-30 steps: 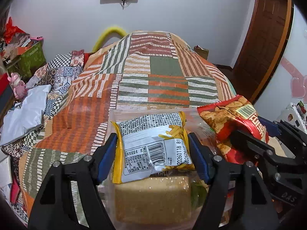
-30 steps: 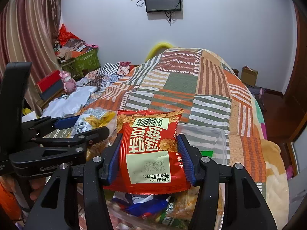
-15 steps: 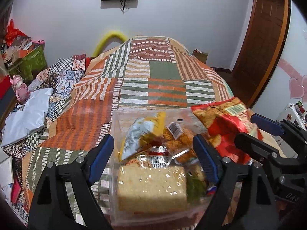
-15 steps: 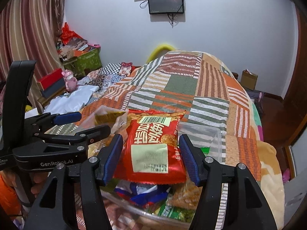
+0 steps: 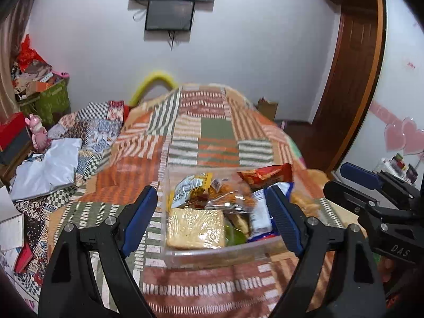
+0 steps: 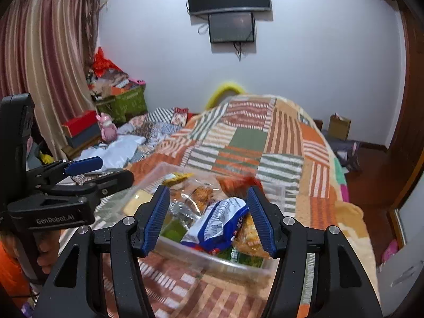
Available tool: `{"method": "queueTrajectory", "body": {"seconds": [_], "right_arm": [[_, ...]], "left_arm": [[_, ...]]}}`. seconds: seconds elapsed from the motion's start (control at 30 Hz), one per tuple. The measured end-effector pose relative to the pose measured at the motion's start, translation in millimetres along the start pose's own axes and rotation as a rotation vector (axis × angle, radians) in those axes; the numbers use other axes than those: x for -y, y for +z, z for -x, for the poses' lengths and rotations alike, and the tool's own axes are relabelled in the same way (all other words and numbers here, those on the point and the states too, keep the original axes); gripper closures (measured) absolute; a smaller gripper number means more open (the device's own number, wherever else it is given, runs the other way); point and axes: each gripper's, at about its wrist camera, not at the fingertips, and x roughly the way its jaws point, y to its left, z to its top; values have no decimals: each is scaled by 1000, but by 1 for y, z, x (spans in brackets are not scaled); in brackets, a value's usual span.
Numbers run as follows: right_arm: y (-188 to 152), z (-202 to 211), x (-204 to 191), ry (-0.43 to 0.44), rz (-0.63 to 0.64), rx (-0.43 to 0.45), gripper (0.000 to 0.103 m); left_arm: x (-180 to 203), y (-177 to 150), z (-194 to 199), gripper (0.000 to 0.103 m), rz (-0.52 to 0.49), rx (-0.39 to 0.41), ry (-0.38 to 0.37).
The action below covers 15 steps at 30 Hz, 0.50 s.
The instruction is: Organize snacks
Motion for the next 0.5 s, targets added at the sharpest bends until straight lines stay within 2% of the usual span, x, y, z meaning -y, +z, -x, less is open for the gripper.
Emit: {"method": "queueTrajectory", "body": {"seconds": [0.27,0.3,0.33,0.5], "right_arm": [[-1,58,-6,14,0,104,45],[-2,64,-5,19,-4,117,42],[-3,69,-5,22,-8,128,33],[-8,100,-9,13,-14,211,21]], "left_arm": [[15,-6,70,18,-10,125,-11],[18,-7,78,17,-12,142,-12],[20,-9,85,16,-16,159,-13],[34,-16,115,8,-40,231,1]]}}
